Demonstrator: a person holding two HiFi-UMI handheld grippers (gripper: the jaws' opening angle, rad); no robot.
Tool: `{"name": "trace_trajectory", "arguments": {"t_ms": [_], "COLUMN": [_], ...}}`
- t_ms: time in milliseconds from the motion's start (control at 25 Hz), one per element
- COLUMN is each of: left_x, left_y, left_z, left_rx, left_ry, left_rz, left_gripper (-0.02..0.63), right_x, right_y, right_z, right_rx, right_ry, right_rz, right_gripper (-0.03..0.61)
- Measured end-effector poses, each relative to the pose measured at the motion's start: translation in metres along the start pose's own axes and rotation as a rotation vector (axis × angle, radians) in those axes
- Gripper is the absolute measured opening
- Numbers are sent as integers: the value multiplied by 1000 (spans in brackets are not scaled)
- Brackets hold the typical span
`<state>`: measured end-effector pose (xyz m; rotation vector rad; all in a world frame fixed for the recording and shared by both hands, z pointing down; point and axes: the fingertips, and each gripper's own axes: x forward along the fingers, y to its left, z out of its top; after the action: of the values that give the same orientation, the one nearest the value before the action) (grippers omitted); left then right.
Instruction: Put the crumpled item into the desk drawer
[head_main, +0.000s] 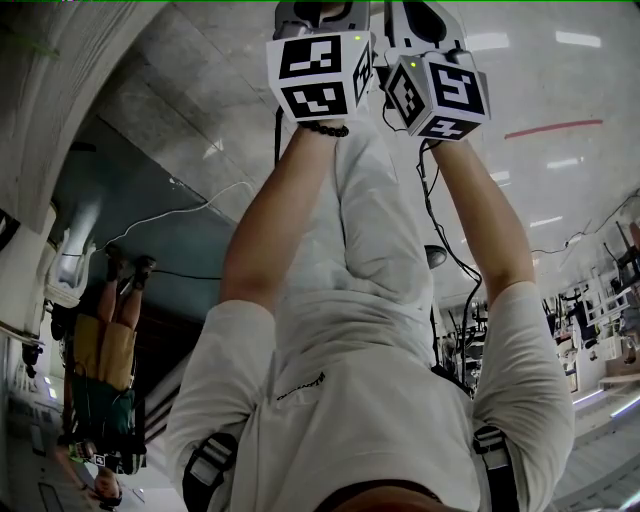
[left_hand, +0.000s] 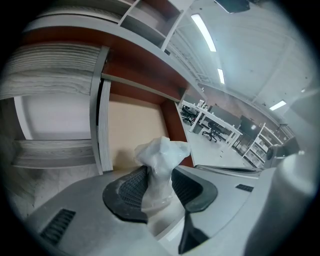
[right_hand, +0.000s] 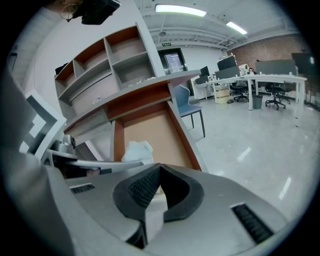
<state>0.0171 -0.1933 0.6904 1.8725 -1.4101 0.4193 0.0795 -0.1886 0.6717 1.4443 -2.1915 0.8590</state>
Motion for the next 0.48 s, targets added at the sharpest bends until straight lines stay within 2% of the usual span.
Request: {"name": "trace_trajectory", "arguments": {"t_ms": [480], "left_x": [-3], "left_y": [5], "left_z": [-7], "left_rx": [-5], "left_ry": [-5], "left_rz": [-2], "left_gripper": [190], "right_x": [-3], "right_y": [2], "right_z": [-10], "right_rx": [1], "right_ry": [2], "right_rz": [-1], "right_gripper": [-2]}}
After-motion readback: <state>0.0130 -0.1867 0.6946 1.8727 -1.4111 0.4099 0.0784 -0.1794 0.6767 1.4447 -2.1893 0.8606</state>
